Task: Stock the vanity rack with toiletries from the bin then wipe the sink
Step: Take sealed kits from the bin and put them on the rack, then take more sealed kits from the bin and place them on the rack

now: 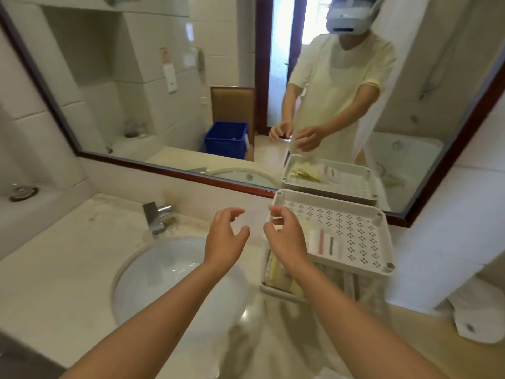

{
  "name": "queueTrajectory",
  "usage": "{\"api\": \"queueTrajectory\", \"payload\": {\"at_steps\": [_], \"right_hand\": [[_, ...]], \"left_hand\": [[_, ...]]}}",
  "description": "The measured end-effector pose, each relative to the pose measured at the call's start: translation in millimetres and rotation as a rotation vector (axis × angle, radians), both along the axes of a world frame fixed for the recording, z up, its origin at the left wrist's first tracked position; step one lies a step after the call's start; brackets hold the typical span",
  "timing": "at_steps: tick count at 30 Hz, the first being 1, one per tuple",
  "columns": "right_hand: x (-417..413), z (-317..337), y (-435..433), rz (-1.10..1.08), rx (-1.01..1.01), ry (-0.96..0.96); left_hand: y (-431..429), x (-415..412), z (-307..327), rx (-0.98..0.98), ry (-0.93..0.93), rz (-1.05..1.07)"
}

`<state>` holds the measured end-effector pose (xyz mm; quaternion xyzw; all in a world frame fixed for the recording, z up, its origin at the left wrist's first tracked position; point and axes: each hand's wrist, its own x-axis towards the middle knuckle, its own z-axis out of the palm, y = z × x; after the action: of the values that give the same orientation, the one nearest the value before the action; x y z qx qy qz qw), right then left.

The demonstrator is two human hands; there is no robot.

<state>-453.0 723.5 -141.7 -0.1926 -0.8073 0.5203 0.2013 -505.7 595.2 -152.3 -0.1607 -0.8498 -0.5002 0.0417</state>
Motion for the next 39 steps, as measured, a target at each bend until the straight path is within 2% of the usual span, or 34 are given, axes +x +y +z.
{"api": "queueTrajectory", "payload": {"at_steps": [4,10,13,18,25,30,39], "right_hand": [[-9.2,-2.0,-49.8,0.109,0.023,-0.037],[-6.3,-14.5,-150.8,0.398,0.095,-0.17],[6.0,-22.2,-209.8,0.55,0.173,-0.257],[35.7,-31.1,-308.1,0.747,0.304,-0.294],[87.7,-46.0,-441.6,1.011,0.474,-0.282],[128.8,-54.2,-528.0,1.17,0.478,-0.269],[182.6,-56.9,-652.4,1.402,0.552,-0.191]], "left_hand": [[-60.7,2.6,-6.8,0.034,-0.059,0.092],[-174.8,25.1,-20.2,-0.035,-0.143,0.252],[-238.3,48.2,-25.8,-0.063,-0.205,0.31],[-342.1,106.9,-37.6,-0.106,-0.306,0.429],[-482.5,207.7,-39.5,-0.208,-0.346,0.623],[-563.4,276.8,-45.6,-0.193,-0.386,0.784],[-658.8,364.7,-55.0,-0.179,-0.451,0.999]]}}
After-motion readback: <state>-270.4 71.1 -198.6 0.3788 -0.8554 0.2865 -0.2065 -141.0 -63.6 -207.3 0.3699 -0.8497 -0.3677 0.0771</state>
